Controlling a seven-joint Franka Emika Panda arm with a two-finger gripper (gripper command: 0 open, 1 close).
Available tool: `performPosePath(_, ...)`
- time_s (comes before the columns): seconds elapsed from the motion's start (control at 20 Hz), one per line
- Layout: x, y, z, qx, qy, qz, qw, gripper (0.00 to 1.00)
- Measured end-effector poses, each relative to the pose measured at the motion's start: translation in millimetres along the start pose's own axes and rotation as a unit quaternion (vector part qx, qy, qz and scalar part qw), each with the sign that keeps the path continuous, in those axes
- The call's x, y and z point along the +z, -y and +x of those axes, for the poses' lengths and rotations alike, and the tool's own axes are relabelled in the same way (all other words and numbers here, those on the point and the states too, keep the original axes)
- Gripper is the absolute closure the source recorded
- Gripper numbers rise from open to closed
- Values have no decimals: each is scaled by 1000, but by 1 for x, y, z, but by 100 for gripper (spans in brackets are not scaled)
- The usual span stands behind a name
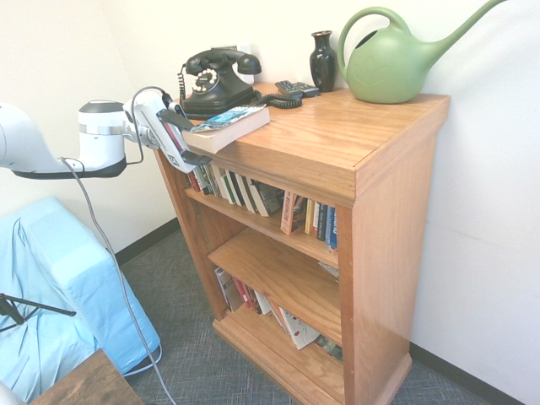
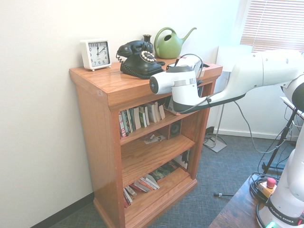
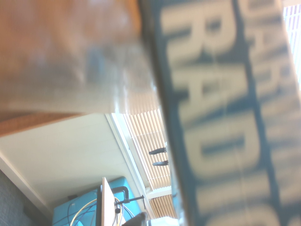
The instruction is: Shelf the books
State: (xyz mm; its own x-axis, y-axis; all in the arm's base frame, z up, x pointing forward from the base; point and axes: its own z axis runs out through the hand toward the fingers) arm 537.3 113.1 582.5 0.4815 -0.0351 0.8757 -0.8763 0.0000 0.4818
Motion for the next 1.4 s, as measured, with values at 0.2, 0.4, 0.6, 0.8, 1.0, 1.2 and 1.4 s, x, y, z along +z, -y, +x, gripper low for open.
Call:
performPosePath(0.2, -1, 8, 12, 4, -2, 0, 1000, 0)
performPosePath(0.4, 5, 21, 20, 5, 6, -4, 1000, 0)
performPosePath(0.6, 5, 24, 22, 3, 9, -5, 1000, 100)
performPosePath(0.8, 5, 24, 22, 2, 9, -5, 1000, 100)
performPosePath(1.0, 5, 25, 23, 2, 8, -2, 1000, 100)
performPosePath(1.2, 6, 25, 23, 1, 8, 0, 1000, 100)
performPosePath(1.4, 10, 27, 24, 2, 8, 3, 1000, 100)
